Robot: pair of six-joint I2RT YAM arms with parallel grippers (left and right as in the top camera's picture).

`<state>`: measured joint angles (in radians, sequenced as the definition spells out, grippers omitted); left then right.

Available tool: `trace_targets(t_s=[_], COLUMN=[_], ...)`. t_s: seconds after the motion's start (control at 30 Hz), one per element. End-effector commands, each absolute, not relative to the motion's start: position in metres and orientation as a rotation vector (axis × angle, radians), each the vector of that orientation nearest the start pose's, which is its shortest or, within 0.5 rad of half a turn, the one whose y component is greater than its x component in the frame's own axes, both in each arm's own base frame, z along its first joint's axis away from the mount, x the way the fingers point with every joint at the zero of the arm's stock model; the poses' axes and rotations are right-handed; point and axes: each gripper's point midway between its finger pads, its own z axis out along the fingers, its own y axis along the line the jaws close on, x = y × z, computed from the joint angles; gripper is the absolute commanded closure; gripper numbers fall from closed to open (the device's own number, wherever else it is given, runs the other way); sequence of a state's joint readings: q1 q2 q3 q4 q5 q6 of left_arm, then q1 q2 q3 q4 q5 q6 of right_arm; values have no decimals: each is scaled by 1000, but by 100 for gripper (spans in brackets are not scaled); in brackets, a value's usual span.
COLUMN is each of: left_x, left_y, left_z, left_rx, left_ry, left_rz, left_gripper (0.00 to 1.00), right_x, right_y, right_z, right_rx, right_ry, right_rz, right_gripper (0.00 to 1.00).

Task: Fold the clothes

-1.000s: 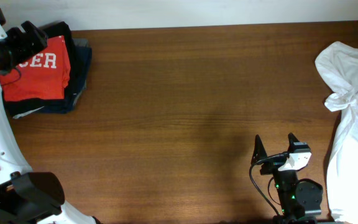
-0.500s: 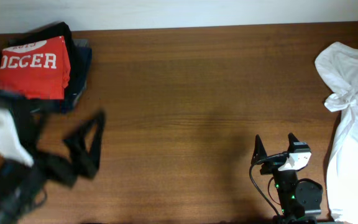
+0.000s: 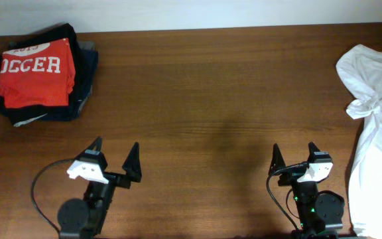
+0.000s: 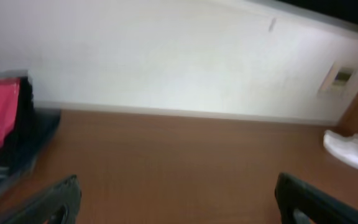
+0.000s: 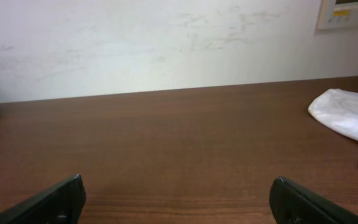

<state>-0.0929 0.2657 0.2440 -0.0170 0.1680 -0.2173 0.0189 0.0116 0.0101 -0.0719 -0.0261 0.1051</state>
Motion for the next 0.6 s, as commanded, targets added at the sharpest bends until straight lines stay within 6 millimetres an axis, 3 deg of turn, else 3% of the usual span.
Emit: trace_targets(t_s=[0.0, 0.37, 0.53, 0.57], left_x=[248, 242, 242, 243], left_y=[-51, -41, -41, -41], left_z=[219, 227, 198, 183], left_rx=[34, -36, -36, -38], left_ry=[1525, 1446, 1488, 1549], left_rz=[-367, -314, -309, -301], left_gripper=[1, 1, 1, 1], right_x=[246, 246, 246, 246], right_y=[7, 7, 7, 7], right_z=[156, 156, 156, 156], right_rx=[64, 63, 64, 64], right_ry=[1647, 1647, 1647, 1647], right_rz=[111, 111, 111, 111], right_gripper=[2, 2, 2, 2])
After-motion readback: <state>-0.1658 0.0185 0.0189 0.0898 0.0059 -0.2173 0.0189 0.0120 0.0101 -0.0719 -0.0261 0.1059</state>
